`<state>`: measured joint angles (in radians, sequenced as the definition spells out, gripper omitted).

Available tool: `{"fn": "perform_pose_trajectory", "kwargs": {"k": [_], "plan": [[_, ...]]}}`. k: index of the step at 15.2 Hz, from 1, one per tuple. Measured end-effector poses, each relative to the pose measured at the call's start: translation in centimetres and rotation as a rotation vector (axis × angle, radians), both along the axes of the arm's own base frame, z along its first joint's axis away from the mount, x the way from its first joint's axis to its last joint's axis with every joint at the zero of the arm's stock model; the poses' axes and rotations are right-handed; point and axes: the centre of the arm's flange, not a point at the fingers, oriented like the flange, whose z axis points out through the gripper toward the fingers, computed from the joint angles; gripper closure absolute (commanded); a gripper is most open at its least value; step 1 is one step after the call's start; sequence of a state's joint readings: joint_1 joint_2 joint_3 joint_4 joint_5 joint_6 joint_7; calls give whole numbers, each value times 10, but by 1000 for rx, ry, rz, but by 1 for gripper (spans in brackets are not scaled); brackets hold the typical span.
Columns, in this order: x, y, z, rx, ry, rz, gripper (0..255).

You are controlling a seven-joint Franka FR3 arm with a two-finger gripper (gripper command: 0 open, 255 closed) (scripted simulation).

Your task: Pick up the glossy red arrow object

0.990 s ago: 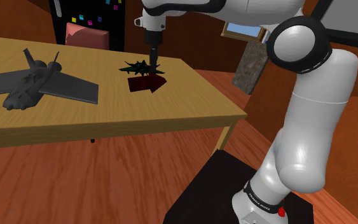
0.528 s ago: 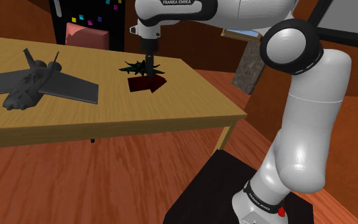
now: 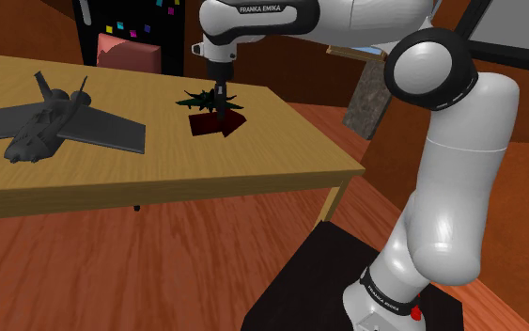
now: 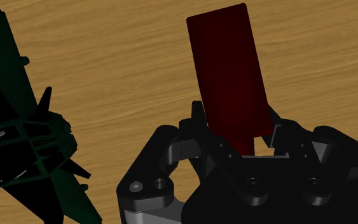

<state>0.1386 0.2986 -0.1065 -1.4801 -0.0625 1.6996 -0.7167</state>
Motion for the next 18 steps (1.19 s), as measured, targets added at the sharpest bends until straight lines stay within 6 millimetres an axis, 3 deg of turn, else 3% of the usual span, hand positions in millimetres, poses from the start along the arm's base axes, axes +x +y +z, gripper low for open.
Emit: {"fn": "perform_pose_trajectory", "kwargs": {"k": [6, 18], "plan": [[0, 1, 2, 0, 0, 0, 255], [0, -1, 62, 0, 1, -1, 255]]}}
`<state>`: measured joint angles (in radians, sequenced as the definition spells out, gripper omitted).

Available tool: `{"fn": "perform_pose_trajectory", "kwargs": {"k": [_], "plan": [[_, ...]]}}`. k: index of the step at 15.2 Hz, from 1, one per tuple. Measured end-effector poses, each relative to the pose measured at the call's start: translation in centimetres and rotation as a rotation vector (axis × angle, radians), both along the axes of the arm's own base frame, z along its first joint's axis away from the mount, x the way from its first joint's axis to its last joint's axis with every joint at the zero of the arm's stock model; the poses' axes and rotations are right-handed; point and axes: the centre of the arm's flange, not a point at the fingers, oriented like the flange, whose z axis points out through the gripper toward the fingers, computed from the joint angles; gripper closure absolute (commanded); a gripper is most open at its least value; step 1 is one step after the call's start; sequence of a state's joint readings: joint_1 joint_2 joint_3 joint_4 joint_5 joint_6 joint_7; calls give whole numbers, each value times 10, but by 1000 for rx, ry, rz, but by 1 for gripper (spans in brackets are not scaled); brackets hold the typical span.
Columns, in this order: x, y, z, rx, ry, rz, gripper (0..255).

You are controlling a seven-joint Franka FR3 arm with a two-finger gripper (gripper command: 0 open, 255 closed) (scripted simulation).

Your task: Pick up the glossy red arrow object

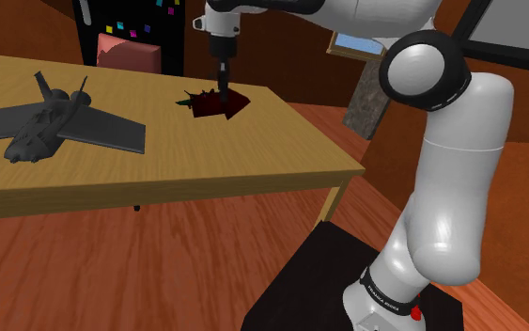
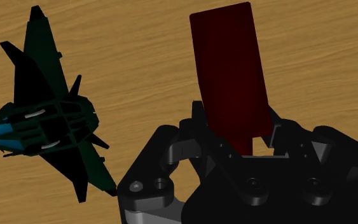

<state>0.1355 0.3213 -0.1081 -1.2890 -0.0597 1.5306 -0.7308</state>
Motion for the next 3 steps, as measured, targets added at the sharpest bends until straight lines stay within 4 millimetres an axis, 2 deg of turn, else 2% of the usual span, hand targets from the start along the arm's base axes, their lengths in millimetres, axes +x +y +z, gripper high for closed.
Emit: {"fn": "perform_pose_trajectory", "kwargs": {"k": [3], "plan": [[-1, 1, 13, 0, 0, 0, 255]]}}
